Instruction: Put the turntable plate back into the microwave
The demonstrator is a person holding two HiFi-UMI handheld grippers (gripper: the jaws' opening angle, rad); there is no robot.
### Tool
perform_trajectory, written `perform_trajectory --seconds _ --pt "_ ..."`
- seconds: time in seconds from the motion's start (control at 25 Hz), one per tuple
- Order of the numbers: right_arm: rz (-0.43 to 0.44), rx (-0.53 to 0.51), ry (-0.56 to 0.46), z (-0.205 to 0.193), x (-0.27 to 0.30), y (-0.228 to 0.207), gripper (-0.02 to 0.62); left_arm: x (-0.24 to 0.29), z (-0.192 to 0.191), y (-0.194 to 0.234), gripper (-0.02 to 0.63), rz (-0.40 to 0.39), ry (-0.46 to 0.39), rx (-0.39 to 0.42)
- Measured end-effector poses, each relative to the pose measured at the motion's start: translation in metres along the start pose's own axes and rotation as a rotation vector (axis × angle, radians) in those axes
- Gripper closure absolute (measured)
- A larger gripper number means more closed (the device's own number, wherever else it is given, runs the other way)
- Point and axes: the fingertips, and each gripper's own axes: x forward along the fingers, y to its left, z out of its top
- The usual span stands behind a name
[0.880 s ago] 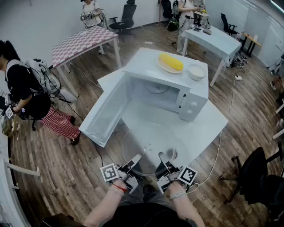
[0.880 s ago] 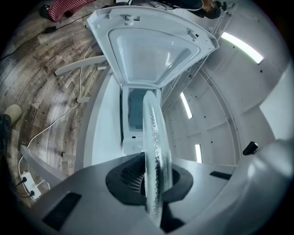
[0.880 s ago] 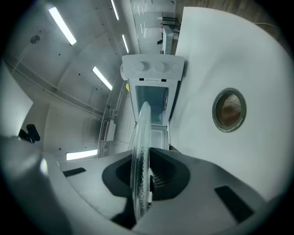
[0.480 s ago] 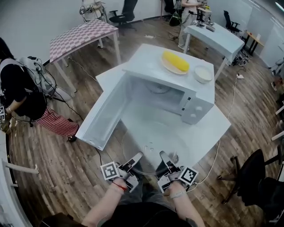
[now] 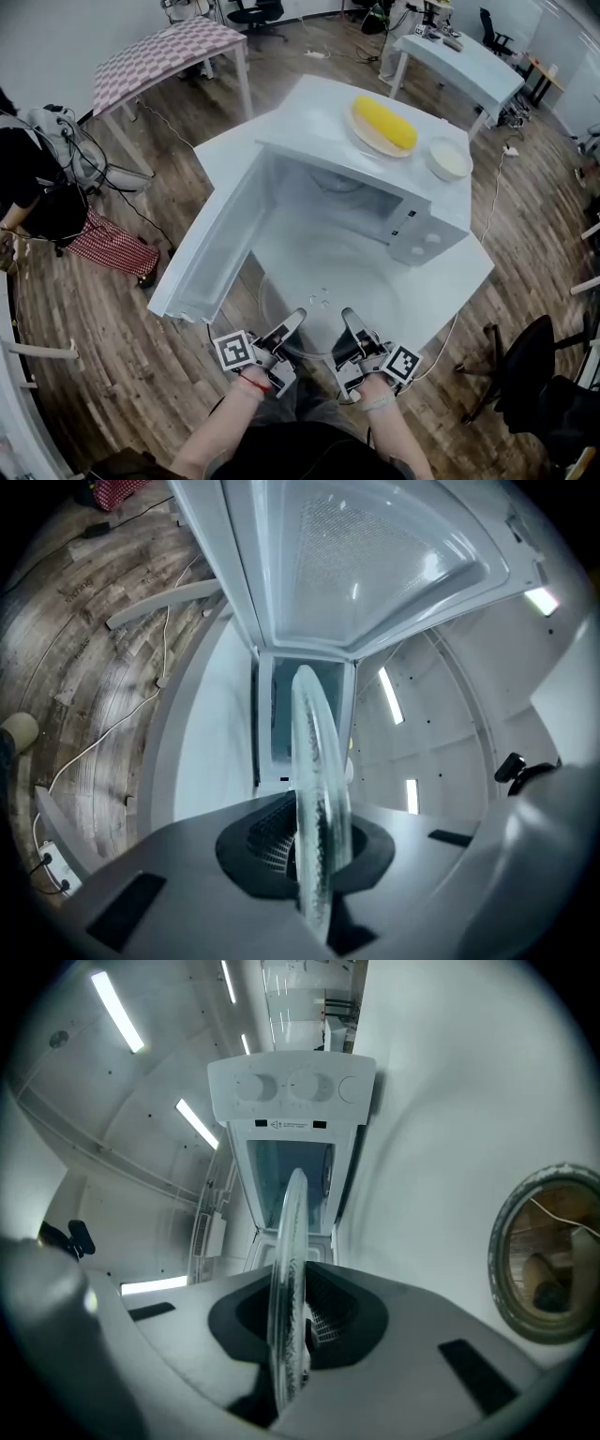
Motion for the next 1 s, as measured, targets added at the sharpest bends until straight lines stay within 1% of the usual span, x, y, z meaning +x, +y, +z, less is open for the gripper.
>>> perform_trajectory --seconds 0.6,1.0 --pt "-0.024 0.019 -0.056 0.033 0.042 -0.017 0.555 0.041 0.041 0.016 0.575 0.019 0.03 -0.017" --pt "-0.046 0.032 -0.084 0.048 0.062 -0.026 0.555 0.06 0.059 0.026 0.575 0.032 0.038 -0.035"
